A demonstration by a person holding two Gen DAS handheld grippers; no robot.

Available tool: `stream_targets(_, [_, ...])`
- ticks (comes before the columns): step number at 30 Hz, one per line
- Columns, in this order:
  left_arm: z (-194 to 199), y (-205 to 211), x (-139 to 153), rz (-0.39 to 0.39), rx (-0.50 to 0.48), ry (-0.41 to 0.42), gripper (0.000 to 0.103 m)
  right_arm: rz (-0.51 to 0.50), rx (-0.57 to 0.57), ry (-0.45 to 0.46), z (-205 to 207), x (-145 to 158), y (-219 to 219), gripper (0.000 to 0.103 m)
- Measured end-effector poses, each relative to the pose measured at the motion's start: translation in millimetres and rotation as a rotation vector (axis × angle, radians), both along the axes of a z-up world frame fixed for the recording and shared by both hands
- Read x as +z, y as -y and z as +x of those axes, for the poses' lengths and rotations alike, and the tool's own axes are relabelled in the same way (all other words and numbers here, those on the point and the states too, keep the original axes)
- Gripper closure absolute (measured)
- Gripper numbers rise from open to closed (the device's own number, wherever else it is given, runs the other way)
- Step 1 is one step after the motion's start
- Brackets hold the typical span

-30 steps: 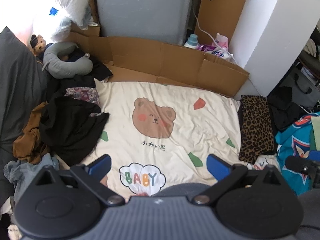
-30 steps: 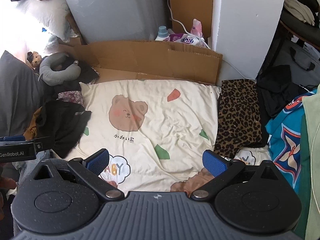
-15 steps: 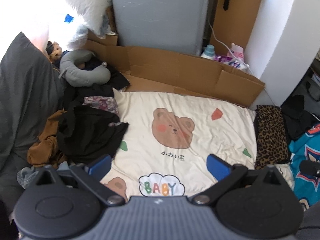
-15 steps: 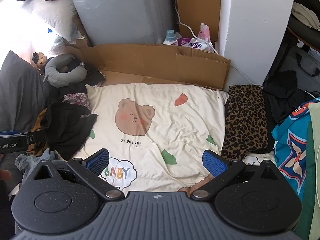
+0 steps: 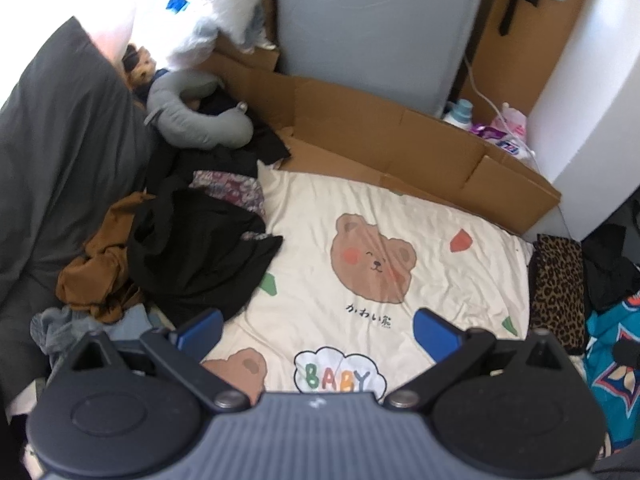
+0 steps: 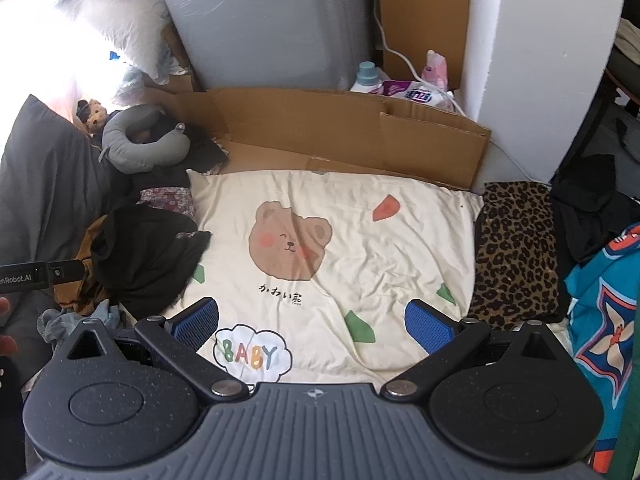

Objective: Fold clothes
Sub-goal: 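Move both tools toward the black knit garment on the clothes pile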

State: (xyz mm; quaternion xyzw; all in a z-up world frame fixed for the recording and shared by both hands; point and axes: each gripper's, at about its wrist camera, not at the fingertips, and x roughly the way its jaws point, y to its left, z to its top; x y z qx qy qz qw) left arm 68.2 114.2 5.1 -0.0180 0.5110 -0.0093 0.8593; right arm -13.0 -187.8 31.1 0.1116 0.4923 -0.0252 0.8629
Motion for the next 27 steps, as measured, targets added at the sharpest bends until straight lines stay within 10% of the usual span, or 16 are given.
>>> stream_targets(27, [23.1,-62.7,-48.6,0.000,0.082,-0.069,0.001,0.004,0.077,-0.048,53.3,-37.1,-45.3,0.001])
